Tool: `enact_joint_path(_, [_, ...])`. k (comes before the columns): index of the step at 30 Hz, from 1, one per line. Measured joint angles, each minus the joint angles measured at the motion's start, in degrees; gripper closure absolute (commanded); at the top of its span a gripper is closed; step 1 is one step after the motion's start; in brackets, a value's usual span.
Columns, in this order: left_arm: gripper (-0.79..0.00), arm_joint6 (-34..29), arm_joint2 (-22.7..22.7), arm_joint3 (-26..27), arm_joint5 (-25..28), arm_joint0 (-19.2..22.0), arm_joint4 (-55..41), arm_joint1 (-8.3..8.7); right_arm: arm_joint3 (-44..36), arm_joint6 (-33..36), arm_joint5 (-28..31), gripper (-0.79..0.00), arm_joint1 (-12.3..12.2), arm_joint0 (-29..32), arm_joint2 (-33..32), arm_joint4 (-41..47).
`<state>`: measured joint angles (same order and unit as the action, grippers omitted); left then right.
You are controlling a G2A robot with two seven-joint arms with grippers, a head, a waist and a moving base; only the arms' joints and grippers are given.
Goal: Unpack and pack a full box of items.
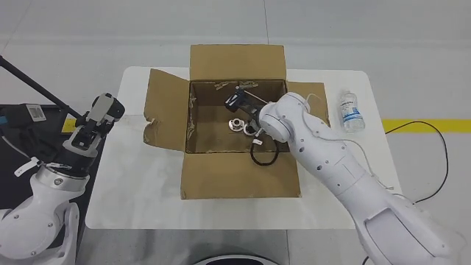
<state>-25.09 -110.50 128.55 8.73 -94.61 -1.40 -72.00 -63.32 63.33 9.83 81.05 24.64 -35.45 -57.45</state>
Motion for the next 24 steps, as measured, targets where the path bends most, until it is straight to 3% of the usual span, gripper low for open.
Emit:
enact_joint_path(18, [-0.785, 0.0, 0.0, 0.0, 0.0, 0.0, 0.0, 0.0, 13.9, -1.74, 2.07, -0.277, 4.74, -4.13, 2.75, 3.1])
enact_joint_path(21, [-0.785, 0.0, 0.0, 0.0, 0.0, 0.0, 0.0, 0.0, 15.51, -1.92, 2.74, -0.182, 5.42, -4.69, 3.05, 3.38])
enact_joint_path(24, [-0.785, 0.0, 0.0, 0.0, 0.0, 0.0, 0.0, 0.0, 16.93, -1.93, 3.41, -0.154, 6.07, -5.17, 3.39, 3.5])
